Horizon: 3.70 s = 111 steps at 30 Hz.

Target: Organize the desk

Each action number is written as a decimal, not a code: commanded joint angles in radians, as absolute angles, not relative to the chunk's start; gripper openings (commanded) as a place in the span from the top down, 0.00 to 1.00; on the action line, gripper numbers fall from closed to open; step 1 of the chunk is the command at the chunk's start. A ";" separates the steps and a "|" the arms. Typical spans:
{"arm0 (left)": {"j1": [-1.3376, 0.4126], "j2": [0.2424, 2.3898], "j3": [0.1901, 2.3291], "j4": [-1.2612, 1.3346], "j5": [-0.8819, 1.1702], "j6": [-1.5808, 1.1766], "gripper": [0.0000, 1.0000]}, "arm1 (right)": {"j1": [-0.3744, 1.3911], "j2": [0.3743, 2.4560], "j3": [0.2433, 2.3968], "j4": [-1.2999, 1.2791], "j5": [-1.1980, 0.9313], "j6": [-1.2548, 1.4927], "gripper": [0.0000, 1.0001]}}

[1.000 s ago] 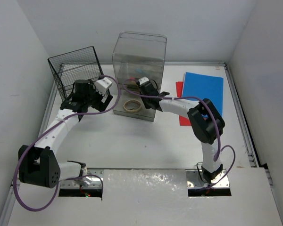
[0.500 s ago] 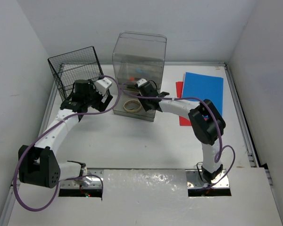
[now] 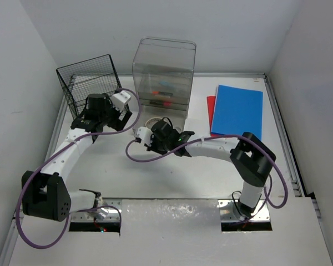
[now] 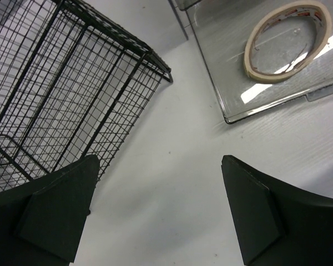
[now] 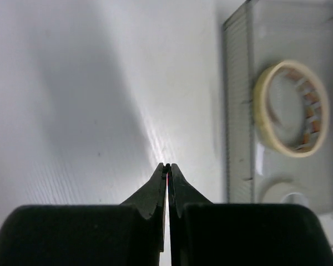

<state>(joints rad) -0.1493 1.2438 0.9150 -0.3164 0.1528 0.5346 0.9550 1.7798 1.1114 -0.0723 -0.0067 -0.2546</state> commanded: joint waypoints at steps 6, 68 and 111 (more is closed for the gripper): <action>-0.129 1.226 0.917 -0.238 0.080 0.479 0.09 | 0.934 1.870 1.072 0.021 0.000 -0.334 1.00; -0.104 1.289 0.920 -0.229 0.075 0.526 0.09 | 0.632 2.428 1.695 0.357 0.319 -0.460 1.00; -0.095 1.292 0.939 -0.290 0.242 0.523 0.09 | -0.174 1.571 0.945 -0.132 0.027 0.269 0.21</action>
<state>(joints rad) -0.1093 1.2972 0.9150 -0.3050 0.2043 0.5220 -0.2584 1.6550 0.9455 -0.1463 -0.0502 0.3763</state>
